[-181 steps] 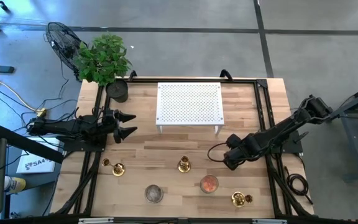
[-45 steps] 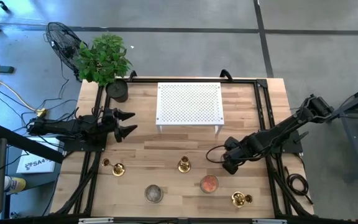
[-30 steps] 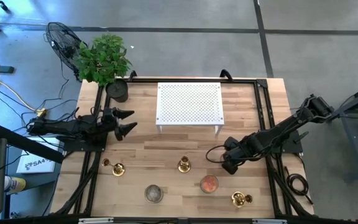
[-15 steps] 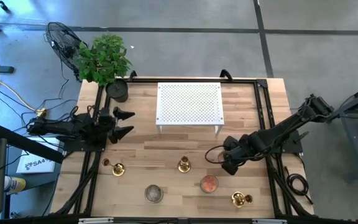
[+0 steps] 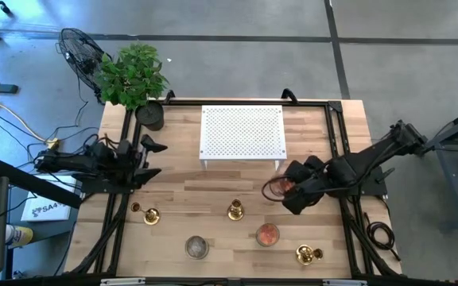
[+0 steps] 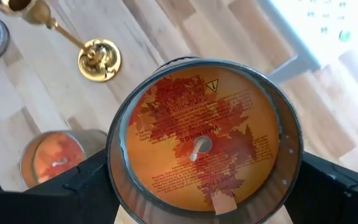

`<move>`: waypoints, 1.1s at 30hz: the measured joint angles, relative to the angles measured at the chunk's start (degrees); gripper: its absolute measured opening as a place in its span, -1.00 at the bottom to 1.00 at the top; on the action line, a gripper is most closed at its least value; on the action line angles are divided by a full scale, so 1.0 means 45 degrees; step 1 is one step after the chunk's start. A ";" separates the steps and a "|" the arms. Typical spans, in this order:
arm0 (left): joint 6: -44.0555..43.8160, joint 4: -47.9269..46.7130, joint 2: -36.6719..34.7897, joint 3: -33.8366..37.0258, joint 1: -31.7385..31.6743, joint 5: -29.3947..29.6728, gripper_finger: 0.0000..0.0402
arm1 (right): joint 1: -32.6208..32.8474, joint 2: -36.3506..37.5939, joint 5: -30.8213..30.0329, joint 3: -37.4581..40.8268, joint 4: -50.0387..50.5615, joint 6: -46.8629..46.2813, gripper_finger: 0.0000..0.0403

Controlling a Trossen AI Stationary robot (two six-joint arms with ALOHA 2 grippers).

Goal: Pick & Place candle stick holders
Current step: Put the top right orange scented candle on the shelf

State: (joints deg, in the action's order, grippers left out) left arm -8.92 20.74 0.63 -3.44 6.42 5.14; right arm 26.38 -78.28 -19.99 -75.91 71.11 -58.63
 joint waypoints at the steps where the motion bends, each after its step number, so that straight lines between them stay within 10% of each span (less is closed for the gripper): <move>1: 0.0117 -0.0149 0.0049 -0.0130 0.0000 0.0008 0.99 | -0.0104 0.0000 -0.0097 -0.0069 -0.0024 0.0190 0.68; 22: 0.1128 -0.6633 0.9923 -0.8993 -0.0005 -0.0295 0.99 | -0.2848 0.0000 0.0383 -0.0118 -0.2350 0.5585 0.68; 33: -0.0867 -0.6603 1.3623 -1.0506 -0.0005 -0.1690 0.99 | -0.2653 -0.0005 0.0322 -0.0118 -0.3799 0.7614 0.68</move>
State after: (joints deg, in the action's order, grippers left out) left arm -12.82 -8.97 61.94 -50.72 6.39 -2.47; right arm 14.44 -78.30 -18.54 -76.44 54.01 -24.37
